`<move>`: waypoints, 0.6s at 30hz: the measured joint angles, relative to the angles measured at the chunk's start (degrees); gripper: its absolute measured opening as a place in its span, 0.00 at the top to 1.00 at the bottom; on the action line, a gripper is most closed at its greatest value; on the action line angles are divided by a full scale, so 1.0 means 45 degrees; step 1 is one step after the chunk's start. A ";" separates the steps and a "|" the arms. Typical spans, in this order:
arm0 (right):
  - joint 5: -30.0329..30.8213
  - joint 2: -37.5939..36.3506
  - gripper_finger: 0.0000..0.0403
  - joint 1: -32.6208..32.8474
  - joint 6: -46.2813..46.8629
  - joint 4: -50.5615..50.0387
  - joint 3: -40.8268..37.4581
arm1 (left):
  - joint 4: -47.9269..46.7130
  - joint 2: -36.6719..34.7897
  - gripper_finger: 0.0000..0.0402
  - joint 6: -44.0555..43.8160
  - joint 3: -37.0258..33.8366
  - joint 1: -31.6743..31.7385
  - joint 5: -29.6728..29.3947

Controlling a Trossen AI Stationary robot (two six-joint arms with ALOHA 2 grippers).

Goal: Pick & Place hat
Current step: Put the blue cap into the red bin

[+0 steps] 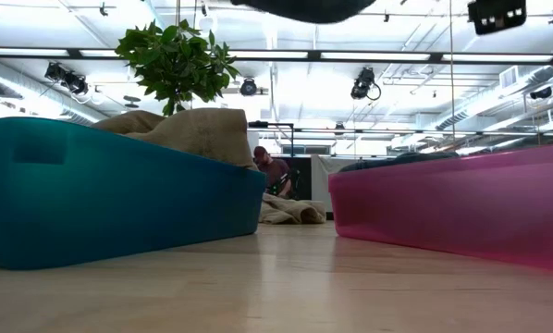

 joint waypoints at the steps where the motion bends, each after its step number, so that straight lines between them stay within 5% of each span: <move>1: 0.0114 0.0002 0.35 0.0393 0.0146 0.0306 0.0000 | 0.0130 0.0105 0.94 0.0053 0.0023 0.0000 0.0024; 5: 0.0360 0.0000 0.53 0.1645 0.0691 0.1607 0.0000 | 0.0637 0.0672 0.94 0.0046 0.0177 0.0010 0.0231; 11: 0.0714 0.0005 0.95 0.2687 0.0471 0.3284 0.0000 | 0.0509 0.2203 0.94 -0.0047 0.1593 -0.0010 0.0813; 18: 0.1697 -0.0033 0.98 0.4151 -0.0018 0.3297 0.0000 | 0.0454 0.4516 0.94 0.0039 0.3908 0.0034 0.1561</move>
